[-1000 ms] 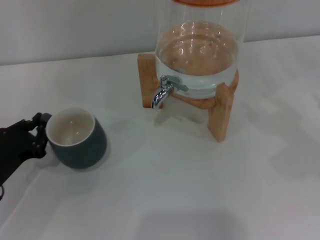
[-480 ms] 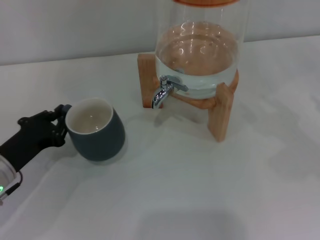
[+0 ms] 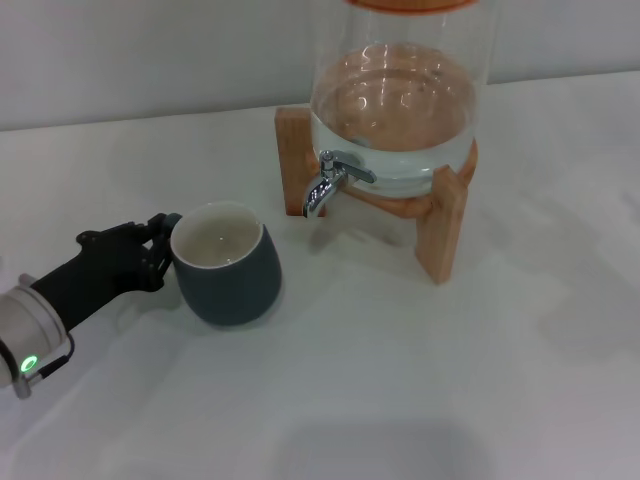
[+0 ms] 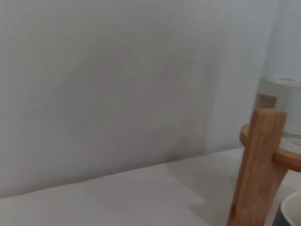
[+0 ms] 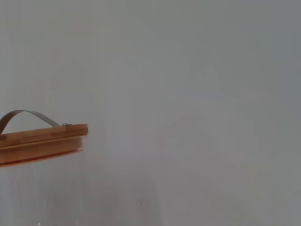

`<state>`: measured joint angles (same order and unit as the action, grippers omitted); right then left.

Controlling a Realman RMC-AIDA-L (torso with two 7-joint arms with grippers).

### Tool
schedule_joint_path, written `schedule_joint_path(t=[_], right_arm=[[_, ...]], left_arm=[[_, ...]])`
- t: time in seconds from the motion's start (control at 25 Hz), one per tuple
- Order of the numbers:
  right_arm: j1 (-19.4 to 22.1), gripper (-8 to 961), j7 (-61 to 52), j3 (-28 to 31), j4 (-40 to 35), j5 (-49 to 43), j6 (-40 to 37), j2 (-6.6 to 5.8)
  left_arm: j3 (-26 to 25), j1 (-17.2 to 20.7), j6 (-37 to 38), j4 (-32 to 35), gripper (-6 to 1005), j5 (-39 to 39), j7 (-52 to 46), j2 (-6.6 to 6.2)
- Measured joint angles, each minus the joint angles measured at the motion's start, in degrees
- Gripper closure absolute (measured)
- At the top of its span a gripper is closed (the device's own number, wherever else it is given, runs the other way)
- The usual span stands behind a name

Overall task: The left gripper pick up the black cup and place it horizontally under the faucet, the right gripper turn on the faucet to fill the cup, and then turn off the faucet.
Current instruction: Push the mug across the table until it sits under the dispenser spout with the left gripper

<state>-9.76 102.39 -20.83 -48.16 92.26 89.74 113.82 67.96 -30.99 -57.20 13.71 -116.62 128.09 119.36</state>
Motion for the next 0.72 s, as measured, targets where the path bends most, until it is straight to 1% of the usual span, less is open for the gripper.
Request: schedule_joint_path(t=[0.44, 0.72], right_arm=[[0.01, 354, 0.00, 0.00, 0.00, 0.00, 0.05, 0.00], [-0.01, 354, 0.00, 0.00, 0.00, 0.00, 0.08, 0.00]], left_arm=[[4.80, -2.41, 2.61, 0.03, 853, 0.09, -3.11, 0.00], [6.09, -3.72, 4.56, 0.07, 854, 0.09, -4.92, 0.04]])
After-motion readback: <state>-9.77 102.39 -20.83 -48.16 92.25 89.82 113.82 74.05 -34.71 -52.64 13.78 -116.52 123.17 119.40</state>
